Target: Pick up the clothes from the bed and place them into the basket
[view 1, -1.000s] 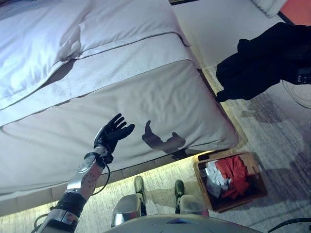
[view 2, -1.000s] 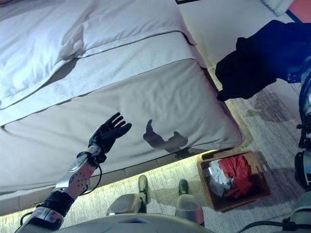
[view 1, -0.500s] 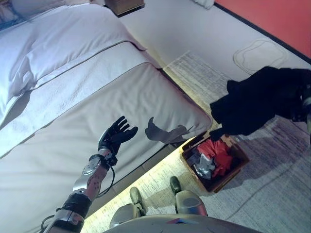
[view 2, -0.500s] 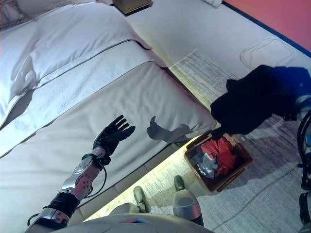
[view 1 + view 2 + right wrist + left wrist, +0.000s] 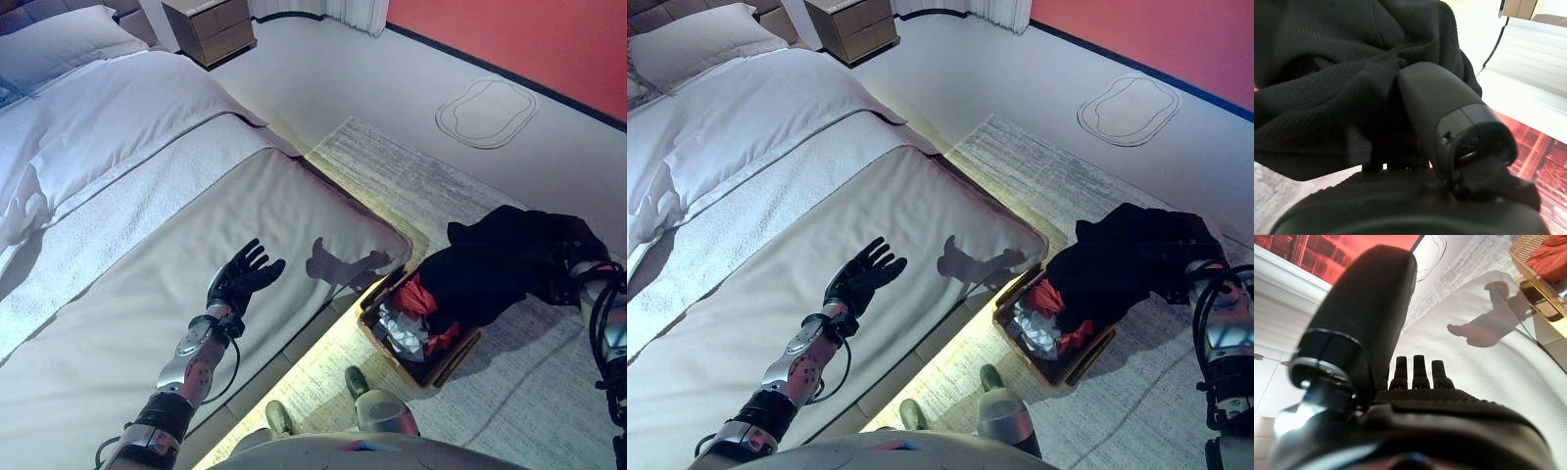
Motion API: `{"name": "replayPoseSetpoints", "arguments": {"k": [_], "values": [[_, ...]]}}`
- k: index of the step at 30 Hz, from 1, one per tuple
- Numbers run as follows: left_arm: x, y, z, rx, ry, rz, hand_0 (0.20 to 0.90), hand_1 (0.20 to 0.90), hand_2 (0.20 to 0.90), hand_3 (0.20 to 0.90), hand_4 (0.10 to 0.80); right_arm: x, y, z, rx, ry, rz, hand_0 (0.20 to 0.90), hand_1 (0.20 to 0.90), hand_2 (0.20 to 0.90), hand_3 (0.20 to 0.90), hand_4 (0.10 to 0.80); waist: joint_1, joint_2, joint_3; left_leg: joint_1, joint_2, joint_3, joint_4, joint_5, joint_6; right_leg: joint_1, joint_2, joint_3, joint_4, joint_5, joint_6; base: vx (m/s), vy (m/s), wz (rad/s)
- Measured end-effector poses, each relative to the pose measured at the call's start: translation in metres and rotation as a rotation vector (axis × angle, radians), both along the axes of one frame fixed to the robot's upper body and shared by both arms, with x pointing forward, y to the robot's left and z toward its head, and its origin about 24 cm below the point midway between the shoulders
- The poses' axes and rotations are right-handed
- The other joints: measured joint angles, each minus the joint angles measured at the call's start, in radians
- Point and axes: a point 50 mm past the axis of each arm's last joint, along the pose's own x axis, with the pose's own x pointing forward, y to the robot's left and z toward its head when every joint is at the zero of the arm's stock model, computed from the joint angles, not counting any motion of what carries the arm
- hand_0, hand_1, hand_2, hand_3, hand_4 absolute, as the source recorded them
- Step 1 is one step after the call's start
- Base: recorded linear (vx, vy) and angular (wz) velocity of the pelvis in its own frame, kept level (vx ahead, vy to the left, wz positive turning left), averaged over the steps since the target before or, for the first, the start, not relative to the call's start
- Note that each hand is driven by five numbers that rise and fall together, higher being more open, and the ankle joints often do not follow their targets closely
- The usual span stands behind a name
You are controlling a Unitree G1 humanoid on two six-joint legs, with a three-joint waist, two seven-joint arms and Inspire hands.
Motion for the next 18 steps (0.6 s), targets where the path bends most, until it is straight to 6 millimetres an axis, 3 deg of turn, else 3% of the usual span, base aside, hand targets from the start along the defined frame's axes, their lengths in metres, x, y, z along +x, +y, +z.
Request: {"name": "replayPoseSetpoints", "arguments": {"k": [6,7,11,18], "values": [[-0.001,0.000,-0.002,0.002,0.010,0.000,0.900,0.900,0.900,0.900,0.800,0.000,0.006,-0.020,0.050,0.051,-0.004,0.300,0.300,0.300,0.200,0.100,0.010,0.003,-0.002,-0.002,0.000,-0.003,0.001,0.000,0.000,0.000,-0.001,-0.005,0.000,0.000,0.000,-0.004,-0.008,0.01],[-0.001,0.000,-0.002,0.003,0.011,-0.001,0.900,0.900,0.900,0.900,0.800,0.000,0.008,-0.024,0.062,0.057,-0.011,0.900,0.900,0.900,0.900,0.800,0.012,0.004,-0.003,-0.003,0.000,-0.004,0.001,0.000,0.000,0.000,-0.001,-0.006,0.000,0.000,0.000,-0.009,-0.015,0.05],[-0.002,-0.001,-0.003,0.004,0.013,-0.008,0.900,0.900,0.900,0.900,0.800,0.000,0.014,-0.035,0.060,0.095,0.006,0.900,0.900,0.900,0.900,0.800,0.024,0.016,-0.010,-0.006,0.000,-0.009,0.000,0.000,0.000,-0.001,-0.003,-0.011,0.000,0.000,0.000,-0.003,-0.008,0.03],[-0.002,-0.001,-0.003,0.004,0.015,-0.008,0.900,0.900,0.900,0.900,0.800,0.005,0.019,-0.034,0.059,0.064,-0.010,0.900,0.900,0.900,0.900,0.800,0.025,0.018,-0.011,-0.018,-0.001,-0.011,-0.001,0.000,0.000,-0.012,-0.003,-0.013,0.000,0.000,0.000,0.000,0.000,0.00]]}}
